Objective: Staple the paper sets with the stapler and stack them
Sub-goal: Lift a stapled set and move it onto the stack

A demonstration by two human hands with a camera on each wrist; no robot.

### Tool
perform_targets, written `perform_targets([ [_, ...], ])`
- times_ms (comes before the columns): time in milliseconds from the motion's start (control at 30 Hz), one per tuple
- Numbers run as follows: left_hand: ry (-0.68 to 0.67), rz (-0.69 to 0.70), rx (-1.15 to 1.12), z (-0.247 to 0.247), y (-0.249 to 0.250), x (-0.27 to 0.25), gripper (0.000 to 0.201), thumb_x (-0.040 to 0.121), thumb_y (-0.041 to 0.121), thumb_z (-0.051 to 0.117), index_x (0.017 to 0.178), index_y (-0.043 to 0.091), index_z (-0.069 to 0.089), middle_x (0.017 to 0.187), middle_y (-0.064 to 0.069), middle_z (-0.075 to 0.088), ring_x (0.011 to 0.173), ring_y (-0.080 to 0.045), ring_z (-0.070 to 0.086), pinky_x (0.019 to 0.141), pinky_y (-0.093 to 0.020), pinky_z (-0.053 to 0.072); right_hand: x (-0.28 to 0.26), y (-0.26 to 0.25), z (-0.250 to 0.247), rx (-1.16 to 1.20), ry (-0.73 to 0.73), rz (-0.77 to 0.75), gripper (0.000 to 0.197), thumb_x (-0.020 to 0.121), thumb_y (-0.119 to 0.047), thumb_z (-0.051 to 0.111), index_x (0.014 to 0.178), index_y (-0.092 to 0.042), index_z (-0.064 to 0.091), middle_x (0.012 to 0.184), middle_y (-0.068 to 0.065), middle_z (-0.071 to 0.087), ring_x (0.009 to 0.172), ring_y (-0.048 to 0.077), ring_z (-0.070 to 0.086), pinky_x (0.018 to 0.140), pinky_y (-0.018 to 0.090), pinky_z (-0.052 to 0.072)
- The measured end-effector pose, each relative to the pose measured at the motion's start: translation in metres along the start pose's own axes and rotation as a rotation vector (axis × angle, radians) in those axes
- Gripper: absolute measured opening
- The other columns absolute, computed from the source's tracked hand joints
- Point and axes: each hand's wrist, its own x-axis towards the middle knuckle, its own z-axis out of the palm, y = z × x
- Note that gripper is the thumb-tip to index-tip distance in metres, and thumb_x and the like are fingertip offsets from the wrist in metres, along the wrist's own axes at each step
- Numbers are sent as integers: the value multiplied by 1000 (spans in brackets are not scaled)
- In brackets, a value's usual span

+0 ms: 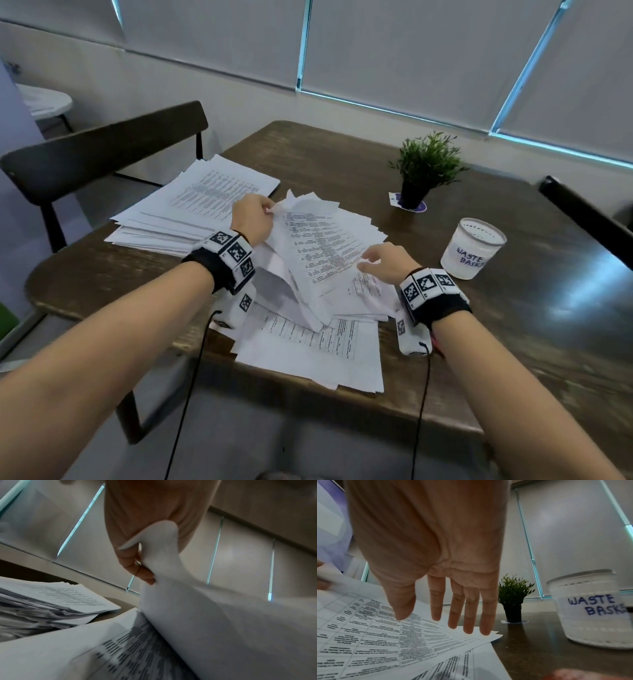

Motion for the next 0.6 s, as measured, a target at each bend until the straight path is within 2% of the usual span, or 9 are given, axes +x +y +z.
perform_targets([
  [67, -12, -13, 45, -7, 3, -16, 33, 86, -1, 57, 57, 10, 47, 65, -11, 50, 66, -26, 47, 54, -25, 26, -15, 0, 4, -12, -1, 4, 41, 94, -35, 61, 125, -10, 61, 125, 9, 63, 116, 22, 58, 96, 28, 41],
  [133, -63, -58, 91, -12, 5, -32, 39, 85, 3, 61, 55, 12, 38, 57, -4, 41, 62, -22, 44, 51, -27, 28, -33, -3, 10, -39, -52, 19, 41, 92, -38, 62, 125, -13, 62, 124, 6, 64, 114, 22, 59, 96, 29, 43],
  [267, -224, -125, 220, -29, 7, -66, 22, 83, 14, 70, 72, 7, 53, 72, -6, 54, 80, -26, 54, 54, -27, 40, -65, -10, 16, -107, -114, 43, 41, 90, -41, 63, 123, -16, 64, 125, 3, 63, 114, 21, 58, 97, 31, 44],
  [333, -362, -124, 263, -35, 10, -82, 20, 80, 16, 75, 78, 5, 58, 81, -8, 62, 76, -24, 58, 58, -27, 44, -77, -13, 20, -122, -133, 49, 43, 91, -41, 62, 121, -10, 65, 125, 6, 64, 115, 24, 58, 100, 34, 45],
  [400, -516, -153, 252, -38, 13, -99, 23, 78, 12, 78, 75, 5, 57, 78, -8, 64, 66, -20, 60, 49, -23, 50, -86, -17, 25, -132, -155, 46, 44, 91, -41, 62, 121, -8, 66, 124, 6, 65, 114, 25, 59, 100, 36, 45],
  [433, -602, -193, 218, -38, 13, -104, 20, 78, 7, 78, 78, 2, 59, 82, -11, 66, 67, -20, 63, 51, -23, 54, -89, -19, 28, -140, -165, 42, 44, 91, -42, 62, 120, -9, 66, 123, 4, 65, 113, 24, 59, 99, 35, 45],
  [500, -722, -259, 171, -41, 11, -119, 25, 79, 11, 80, 92, -2, 62, 91, -14, 69, 73, -23, 65, 68, -31, 59, -94, -23, 34, -156, -174, 32, 41, 92, -43, 61, 117, -10, 68, 115, 2, 66, 107, 22, 59, 95, 34, 45],
  [533, -727, -250, 207, -46, 12, -126, 29, 79, 22, 80, 90, 2, 63, 87, -11, 68, 71, -20, 62, 68, -30, 56, -95, -26, 37, -158, -171, 27, 40, 92, -42, 61, 114, -10, 69, 112, 2, 66, 105, 22, 60, 93, 34, 45],
  [600, -612, -207, 346, -51, 8, -133, 43, 78, 45, 77, 79, 7, 57, 83, -5, 63, 73, -18, 56, 65, -25, 46, -94, -28, 42, -165, -160, 31, 40, 91, -41, 62, 111, -7, 70, 111, 4, 68, 104, 23, 61, 90, 34, 46],
])
